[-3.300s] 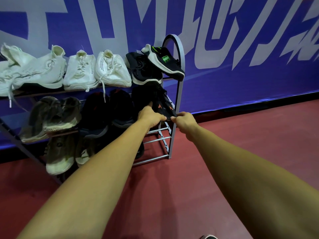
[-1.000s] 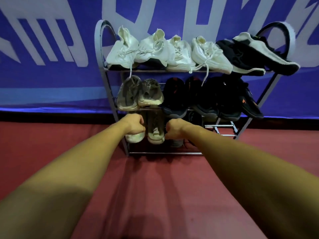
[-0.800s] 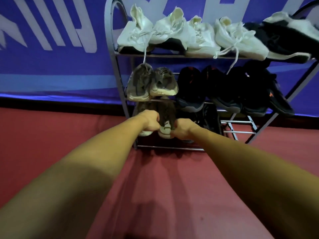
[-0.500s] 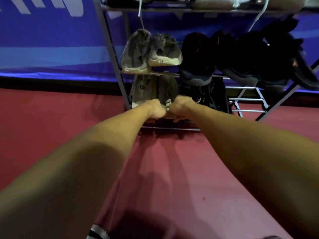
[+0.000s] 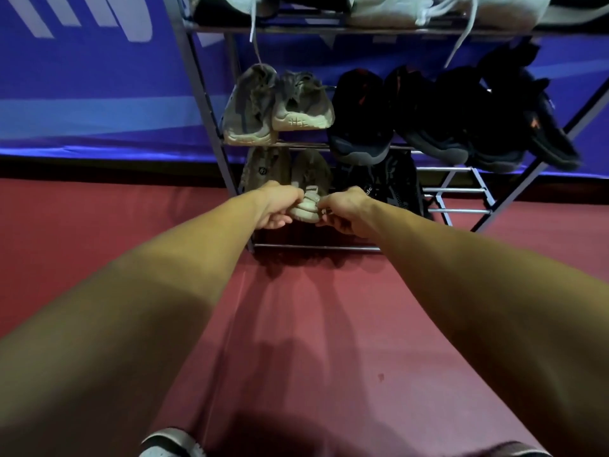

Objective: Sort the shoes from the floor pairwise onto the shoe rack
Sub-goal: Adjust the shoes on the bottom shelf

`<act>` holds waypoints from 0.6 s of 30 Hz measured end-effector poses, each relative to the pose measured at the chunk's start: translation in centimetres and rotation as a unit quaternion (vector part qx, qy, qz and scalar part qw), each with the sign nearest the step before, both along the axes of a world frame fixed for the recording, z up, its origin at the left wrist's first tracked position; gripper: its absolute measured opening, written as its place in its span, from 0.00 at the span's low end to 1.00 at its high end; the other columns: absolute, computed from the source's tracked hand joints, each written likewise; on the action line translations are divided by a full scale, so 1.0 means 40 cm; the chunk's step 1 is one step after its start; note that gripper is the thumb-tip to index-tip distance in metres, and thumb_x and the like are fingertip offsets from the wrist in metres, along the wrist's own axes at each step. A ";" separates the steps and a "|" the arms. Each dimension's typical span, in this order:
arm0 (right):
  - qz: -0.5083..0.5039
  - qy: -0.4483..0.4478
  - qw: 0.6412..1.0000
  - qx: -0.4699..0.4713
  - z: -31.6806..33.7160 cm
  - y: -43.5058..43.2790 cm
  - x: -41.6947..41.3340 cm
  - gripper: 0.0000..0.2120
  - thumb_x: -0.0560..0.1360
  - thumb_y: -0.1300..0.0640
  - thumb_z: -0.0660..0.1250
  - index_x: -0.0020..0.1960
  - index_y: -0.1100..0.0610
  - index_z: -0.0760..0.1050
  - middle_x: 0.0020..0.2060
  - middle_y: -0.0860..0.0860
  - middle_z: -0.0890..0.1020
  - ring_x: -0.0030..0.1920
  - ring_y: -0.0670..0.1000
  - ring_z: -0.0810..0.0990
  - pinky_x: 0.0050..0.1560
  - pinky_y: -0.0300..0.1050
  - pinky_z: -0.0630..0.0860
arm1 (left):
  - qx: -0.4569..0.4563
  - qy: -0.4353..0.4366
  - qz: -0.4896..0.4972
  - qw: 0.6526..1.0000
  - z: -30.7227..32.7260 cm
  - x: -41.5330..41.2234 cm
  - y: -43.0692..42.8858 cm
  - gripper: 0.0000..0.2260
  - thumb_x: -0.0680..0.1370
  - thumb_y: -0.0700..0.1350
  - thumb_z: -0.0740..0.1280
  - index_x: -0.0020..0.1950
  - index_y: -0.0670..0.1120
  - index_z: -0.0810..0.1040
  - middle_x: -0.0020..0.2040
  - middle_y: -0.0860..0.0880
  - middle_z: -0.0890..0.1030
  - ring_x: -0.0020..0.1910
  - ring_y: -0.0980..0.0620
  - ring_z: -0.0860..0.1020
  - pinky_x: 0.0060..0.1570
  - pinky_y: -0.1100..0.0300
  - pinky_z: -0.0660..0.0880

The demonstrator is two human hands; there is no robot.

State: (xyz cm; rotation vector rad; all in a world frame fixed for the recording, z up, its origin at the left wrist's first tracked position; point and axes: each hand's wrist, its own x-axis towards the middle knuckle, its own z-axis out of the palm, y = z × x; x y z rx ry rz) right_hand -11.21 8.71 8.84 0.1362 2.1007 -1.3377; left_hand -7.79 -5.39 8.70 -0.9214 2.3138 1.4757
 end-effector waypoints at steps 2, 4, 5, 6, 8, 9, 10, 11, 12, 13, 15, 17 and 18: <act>-0.003 -0.006 1.000 -0.030 0.013 0.016 0.008 0.05 0.78 0.62 0.65 0.43 0.61 0.75 0.39 0.60 0.82 0.21 0.42 0.72 0.23 0.32 0.63 | 0.003 0.000 0.004 1.000 0.021 0.007 0.007 0.08 0.73 0.50 0.67 0.44 0.46 0.75 0.35 0.49 0.73 0.30 0.54 0.75 0.33 0.63 0.72; 0.007 -0.004 0.999 -0.044 0.024 0.040 0.013 0.03 0.77 0.63 0.66 0.45 0.61 0.75 0.40 0.61 0.83 0.20 0.42 0.73 0.22 0.32 0.64 | 0.001 -0.003 0.005 1.000 0.043 0.015 0.011 0.11 0.73 0.55 0.67 0.44 0.48 0.75 0.36 0.50 0.72 0.31 0.54 0.74 0.33 0.63 0.70; 0.012 -0.001 0.999 -0.048 0.030 0.053 0.013 0.02 0.76 0.63 0.67 0.45 0.61 0.76 0.39 0.60 0.84 0.20 0.41 0.73 0.21 0.32 0.65 | 0.002 -0.004 0.006 1.000 0.052 0.019 0.014 0.12 0.73 0.57 0.67 0.45 0.49 0.76 0.37 0.51 0.73 0.31 0.54 0.73 0.33 0.63 0.70; 0.017 0.002 0.999 -0.050 0.035 0.066 0.014 0.02 0.76 0.63 0.67 0.47 0.61 0.77 0.39 0.60 0.84 0.21 0.42 0.73 0.22 0.32 0.66 | 0.004 -0.005 0.009 1.000 0.058 0.023 0.017 0.14 0.73 0.60 0.66 0.46 0.49 0.76 0.38 0.51 0.74 0.31 0.55 0.73 0.33 0.63 0.70; 0.026 0.007 0.999 -0.047 0.046 0.094 0.020 0.04 0.74 0.62 0.69 0.49 0.61 0.78 0.35 0.56 0.84 0.24 0.43 0.74 0.23 0.32 0.67 | 0.004 0.011 0.024 1.000 0.061 0.022 0.024 0.17 0.74 0.62 0.65 0.46 0.49 0.77 0.40 0.51 0.76 0.31 0.55 0.72 0.33 0.63 0.69; 0.032 0.012 0.999 -0.040 0.051 0.107 0.024 0.04 0.74 0.62 0.70 0.48 0.61 0.78 0.31 0.54 0.82 0.24 0.43 0.74 0.23 0.33 0.67 | 0.003 0.027 0.031 0.999 0.059 0.018 0.026 0.17 0.75 0.62 0.65 0.46 0.48 0.77 0.39 0.51 0.76 0.30 0.55 0.71 0.33 0.63 0.69; 0.039 0.019 0.999 -0.029 0.058 0.119 0.029 0.02 0.74 0.62 0.70 0.45 0.61 0.78 0.27 0.52 0.79 0.22 0.43 0.73 0.22 0.33 0.67 | 0.001 0.042 0.040 0.998 0.062 0.017 0.031 0.18 0.75 0.62 0.65 0.46 0.46 0.76 0.38 0.50 0.76 0.29 0.55 0.71 0.33 0.63 0.69; 0.046 0.028 0.998 -0.017 0.062 0.131 0.032 0.04 0.74 0.63 0.70 0.41 0.60 0.77 0.24 0.51 0.77 0.20 0.43 0.72 0.21 0.32 0.66 | -0.006 0.056 0.046 0.997 0.065 0.014 0.034 0.20 0.75 0.61 0.65 0.50 0.45 0.77 0.40 0.49 0.78 0.30 0.53 0.74 0.34 0.61 0.71; 0.050 0.036 0.998 -0.009 0.064 0.141 0.032 0.06 0.74 0.63 0.70 0.39 0.60 0.76 0.23 0.50 0.75 0.19 0.43 0.70 0.21 0.32 0.65 | -0.038 0.065 0.040 0.996 0.064 0.008 0.034 0.24 0.74 0.61 0.64 0.57 0.42 0.76 0.46 0.45 0.80 0.36 0.48 0.79 0.38 0.58 0.74; 0.050 0.039 0.998 -0.009 0.067 0.149 0.032 0.06 0.74 0.63 0.70 0.38 0.60 0.75 0.23 0.50 0.75 0.19 0.43 0.70 0.22 0.33 0.65 | -0.108 0.061 0.027 0.992 0.063 0.000 0.031 0.29 0.74 0.61 0.63 0.65 0.40 0.73 0.57 0.41 0.80 0.49 0.41 0.81 0.47 0.53 0.76; 0.043 0.045 0.998 -0.013 0.072 0.161 0.027 0.04 0.73 0.63 0.70 0.41 0.60 0.76 0.27 0.52 0.74 0.23 0.45 0.70 0.25 0.37 0.64 | -0.280 0.047 -0.006 0.959 0.066 -0.002 0.034 0.32 0.77 0.59 0.61 0.72 0.38 0.66 0.71 0.35 0.68 0.68 0.34 0.70 0.65 0.45 0.70; 0.042 0.059 0.997 0.006 0.073 0.169 0.017 0.02 0.73 0.63 0.69 0.42 0.59 0.77 0.26 0.52 0.73 0.20 0.43 0.69 0.23 0.35 0.62 | -0.384 0.063 -0.043 0.920 0.076 0.004 0.046 0.29 0.77 0.58 0.63 0.70 0.39 0.70 0.70 0.35 0.66 0.69 0.33 0.66 0.66 0.44 0.67; 0.043 0.064 0.997 0.016 0.071 0.173 0.012 0.02 0.74 0.63 0.68 0.43 0.58 0.77 0.27 0.52 0.73 0.19 0.43 0.68 0.21 0.34 0.61 | -0.411 0.070 -0.067 0.906 0.085 0.007 0.054 0.27 0.76 0.56 0.65 0.69 0.42 0.72 0.69 0.35 0.67 0.69 0.34 0.66 0.66 0.44 0.67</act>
